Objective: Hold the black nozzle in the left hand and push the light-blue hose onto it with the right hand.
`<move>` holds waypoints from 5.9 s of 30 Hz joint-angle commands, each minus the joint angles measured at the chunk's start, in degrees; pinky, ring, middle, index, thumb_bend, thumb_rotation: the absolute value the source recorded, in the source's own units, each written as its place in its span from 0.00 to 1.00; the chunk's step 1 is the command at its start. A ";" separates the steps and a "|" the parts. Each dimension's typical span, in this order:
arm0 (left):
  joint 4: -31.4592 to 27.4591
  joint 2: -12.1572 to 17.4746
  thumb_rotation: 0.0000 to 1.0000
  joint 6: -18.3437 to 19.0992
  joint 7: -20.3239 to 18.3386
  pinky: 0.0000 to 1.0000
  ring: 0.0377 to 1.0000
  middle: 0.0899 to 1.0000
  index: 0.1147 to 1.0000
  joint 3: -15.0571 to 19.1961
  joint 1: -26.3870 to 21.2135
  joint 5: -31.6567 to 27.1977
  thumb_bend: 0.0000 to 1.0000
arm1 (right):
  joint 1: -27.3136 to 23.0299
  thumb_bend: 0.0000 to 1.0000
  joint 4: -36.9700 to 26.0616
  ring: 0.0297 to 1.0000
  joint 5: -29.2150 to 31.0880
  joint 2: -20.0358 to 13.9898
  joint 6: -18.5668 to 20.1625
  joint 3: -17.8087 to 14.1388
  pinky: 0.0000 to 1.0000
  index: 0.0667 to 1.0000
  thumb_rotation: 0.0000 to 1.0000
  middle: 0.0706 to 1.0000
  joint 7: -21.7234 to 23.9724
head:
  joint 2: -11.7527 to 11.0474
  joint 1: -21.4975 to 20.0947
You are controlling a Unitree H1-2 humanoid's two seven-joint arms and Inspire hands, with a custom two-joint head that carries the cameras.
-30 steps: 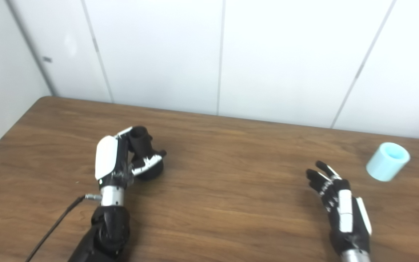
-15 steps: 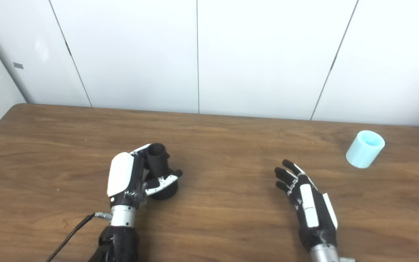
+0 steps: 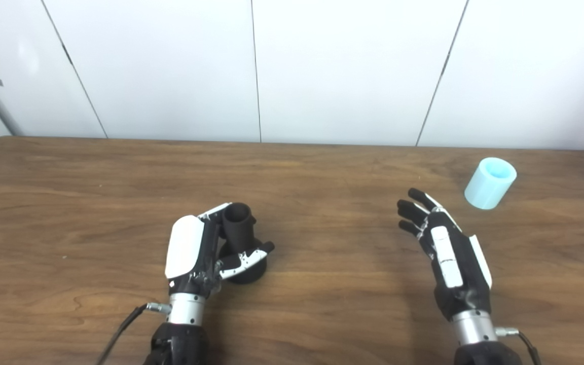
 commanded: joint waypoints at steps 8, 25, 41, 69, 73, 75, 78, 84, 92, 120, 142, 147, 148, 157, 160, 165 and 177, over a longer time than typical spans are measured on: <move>-0.60 -0.84 0.00 -1.45 -2.38 0.43 0.46 0.40 0.44 -3.67 4.36 0.65 0.50 | -2.05 0.48 -1.00 0.81 -1.55 -0.53 -2.38 -0.49 0.78 0.80 0.83 0.75 -0.82 | 0.63 -4.33; -0.09 -0.01 0.00 -3.48 -4.04 0.43 0.45 0.40 0.45 -3.03 5.10 -0.62 0.50 | -12.27 0.70 -11.09 0.72 -15.46 -8.22 7.97 -5.16 0.64 0.73 0.28 0.73 -6.01 | 0.63 -12.63; 1.57 0.90 0.00 -5.52 -4.38 0.42 0.44 0.39 0.45 -1.67 4.98 -1.85 0.50 | -24.38 0.83 -10.15 0.78 -36.04 -28.36 19.97 0.45 0.72 0.72 0.09 0.77 3.99 | -0.40 -19.06; 2.45 2.12 0.00 -6.97 -5.01 0.42 0.44 0.40 0.44 0.27 4.68 -3.15 0.51 | -39.12 0.99 28.89 0.83 -52.30 -36.03 14.34 18.87 0.73 0.77 0.21 0.82 13.34 | -1.97 -23.21; 2.63 2.26 0.00 -7.13 -4.85 0.42 0.44 0.40 0.44 0.67 4.63 -3.49 0.50 | -40.06 0.98 33.45 0.85 -53.06 -35.66 12.72 20.18 0.76 0.78 0.20 0.83 11.69 | -2.01 -23.46; 2.55 2.28 0.00 -6.96 -5.02 0.42 0.45 0.40 0.44 0.82 4.58 -3.67 0.50 | -40.45 0.97 35.54 0.83 -53.04 -35.62 11.20 20.77 0.77 0.78 0.19 0.82 10.52 | -2.01 -23.57; 2.48 2.29 0.00 -6.92 -5.23 0.43 0.45 0.40 0.44 0.86 4.59 -3.79 0.50 | -40.54 1.00 37.81 0.81 -52.81 -35.34 9.60 20.96 0.72 0.77 0.16 0.81 8.77 | -2.01 -23.57; 2.05 2.21 0.00 -6.73 -5.47 0.43 0.45 0.40 0.44 0.65 4.81 -3.49 0.50 | -40.16 1.00 40.51 0.73 -50.51 -34.82 7.74 19.81 0.63 0.75 0.12 0.75 7.32 | -1.69 -22.48; 2.25 2.38 0.00 -7.31 -4.86 0.42 0.45 0.40 0.44 0.50 4.77 -2.97 0.50 | -39.45 0.91 41.46 0.65 -49.34 -35.73 5.65 19.04 0.61 0.70 0.08 0.69 5.01 | -1.42 -22.59; 0.92 0.61 0.00 -5.04 -5.79 0.42 0.44 0.39 0.44 -0.83 5.50 -1.32 0.50 | -36.79 0.52 37.87 0.37 -50.20 -36.52 3.31 17.28 0.41 0.48 0.00 0.46 -0.13 | 0.47 -13.45; 2.26 -3.65 0.00 -1.82 -3.30 0.44 0.45 0.40 0.45 -5.12 6.44 2.70 0.50 | -30.76 0.52 -3.98 0.35 -50.81 -31.62 5.69 14.91 0.38 0.46 0.00 0.47 12.82 | 2.34 1.21; 2.49 -4.11 0.00 -1.11 -2.92 0.44 0.44 0.40 0.45 -5.63 6.46 3.08 0.50 | -30.27 0.51 -7.49 0.36 -50.75 -28.47 4.90 15.11 0.43 0.49 0.00 0.47 14.71 | 2.81 2.20; 2.55 -4.17 0.00 -1.09 -2.69 0.44 0.44 0.40 0.45 -5.74 6.47 3.16 0.50 | -30.24 0.51 -8.25 0.35 -50.89 -27.89 4.56 15.36 0.42 0.49 0.00 0.47 15.12 | 2.97 2.71; 2.50 -4.34 0.00 -0.43 -2.02 0.42 0.44 0.41 0.44 -6.06 6.58 3.54 0.50 | -29.56 0.51 -15.78 0.35 -49.42 -24.20 4.26 15.27 0.41 0.50 0.00 0.44 19.36 | 3.95 4.09; 2.69 -4.28 0.00 -0.57 -1.74 0.42 0.44 0.41 0.44 -6.07 6.56 3.50 0.50 | -29.19 0.51 -18.83 0.35 -47.08 -22.43 6.82 14.81 0.38 0.50 0.00 0.45 21.80 | 3.95 4.09; 2.79 -4.19 0.00 -0.55 -1.47 0.43 0.44 0.41 0.44 -6.13 6.52 3.49 0.50 | -28.65 0.52 -21.79 0.37 -45.65 -20.31 7.90 14.37 0.45 0.48 0.00 0.45 23.58 | 3.95 4.09; 2.80 -4.60 0.00 -0.14 -1.48 0.42 0.44 0.40 0.44 -6.06 6.53 2.97 0.50 | -28.96 0.51 -28.00 0.35 -47.26 -14.91 10.97 15.60 0.33 0.49 0.00 0.47 28.25 | 4.40 4.61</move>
